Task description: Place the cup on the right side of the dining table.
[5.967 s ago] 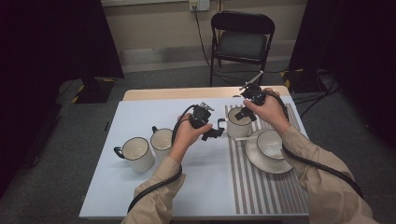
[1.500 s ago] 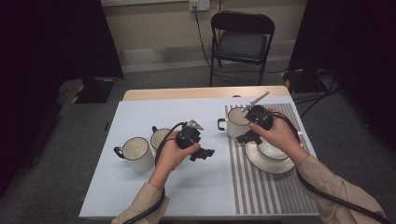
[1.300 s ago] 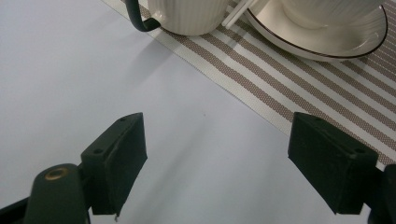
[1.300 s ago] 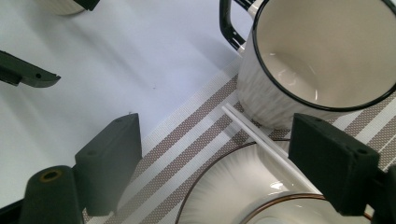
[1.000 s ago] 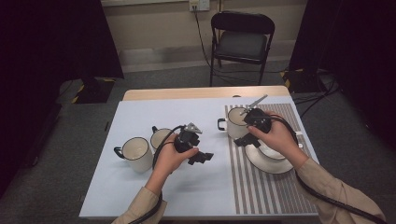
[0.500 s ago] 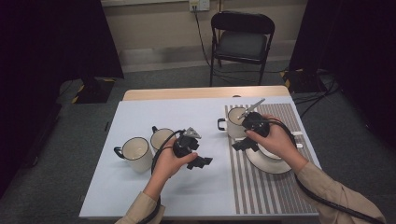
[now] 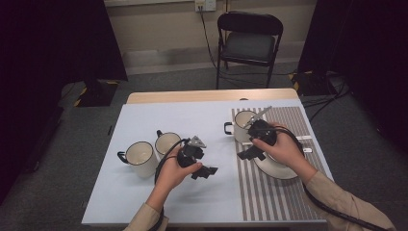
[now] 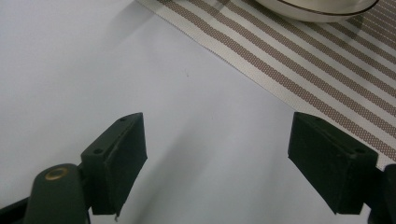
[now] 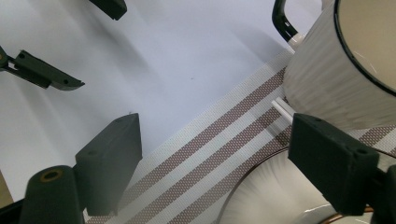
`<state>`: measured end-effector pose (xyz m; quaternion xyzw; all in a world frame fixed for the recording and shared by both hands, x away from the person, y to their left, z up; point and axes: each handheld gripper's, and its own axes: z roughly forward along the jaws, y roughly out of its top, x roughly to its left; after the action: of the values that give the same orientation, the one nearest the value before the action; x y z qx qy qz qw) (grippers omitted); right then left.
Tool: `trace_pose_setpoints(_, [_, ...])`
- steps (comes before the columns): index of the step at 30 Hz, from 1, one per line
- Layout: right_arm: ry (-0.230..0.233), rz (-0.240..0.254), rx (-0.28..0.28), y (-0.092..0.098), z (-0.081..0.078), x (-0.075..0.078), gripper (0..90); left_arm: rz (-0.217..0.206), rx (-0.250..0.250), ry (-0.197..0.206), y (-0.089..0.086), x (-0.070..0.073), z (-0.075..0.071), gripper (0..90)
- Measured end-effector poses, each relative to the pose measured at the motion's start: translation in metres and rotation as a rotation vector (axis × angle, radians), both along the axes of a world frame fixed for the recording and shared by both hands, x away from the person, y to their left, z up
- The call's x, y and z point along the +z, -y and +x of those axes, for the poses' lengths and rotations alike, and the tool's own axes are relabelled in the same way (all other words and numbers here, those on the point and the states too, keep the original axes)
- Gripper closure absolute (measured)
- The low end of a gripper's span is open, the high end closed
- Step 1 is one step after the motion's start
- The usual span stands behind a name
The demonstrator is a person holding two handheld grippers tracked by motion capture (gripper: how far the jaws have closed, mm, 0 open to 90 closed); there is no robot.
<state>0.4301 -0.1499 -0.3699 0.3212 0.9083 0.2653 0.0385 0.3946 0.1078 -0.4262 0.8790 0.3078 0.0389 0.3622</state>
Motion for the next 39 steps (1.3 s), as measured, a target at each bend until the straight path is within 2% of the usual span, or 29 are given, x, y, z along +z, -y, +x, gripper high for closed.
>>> trace_pose_setpoints(11, [-0.012,-0.004,0.02,-0.002,-0.008,-0.009,16.6,0.005,-0.003,-0.002,-0.003,-0.005,-0.007,19.0])
trace_pose_setpoints(21, [-0.012,0.008,0.049,-0.005,-0.018,-0.012,16.7,-0.012,-0.011,-0.001,-0.006,-0.007,-0.014,18.9])
trace_pose_setpoints(31, [-0.027,0.012,0.059,-0.001,-0.025,-0.02,16.7,0.014,-0.019,-0.002,-0.011,-0.012,-0.021,18.9])
trace_pose_setpoints(36, [-0.029,0.01,0.068,-0.001,-0.028,-0.023,16.7,0.005,-0.013,-0.01,-0.013,-0.015,-0.023,18.9])
trace_pose_setpoints(39, [-0.029,0.009,0.071,-0.001,-0.03,-0.024,16.7,0.017,-0.019,-0.013,-0.015,-0.016,-0.024,18.8])
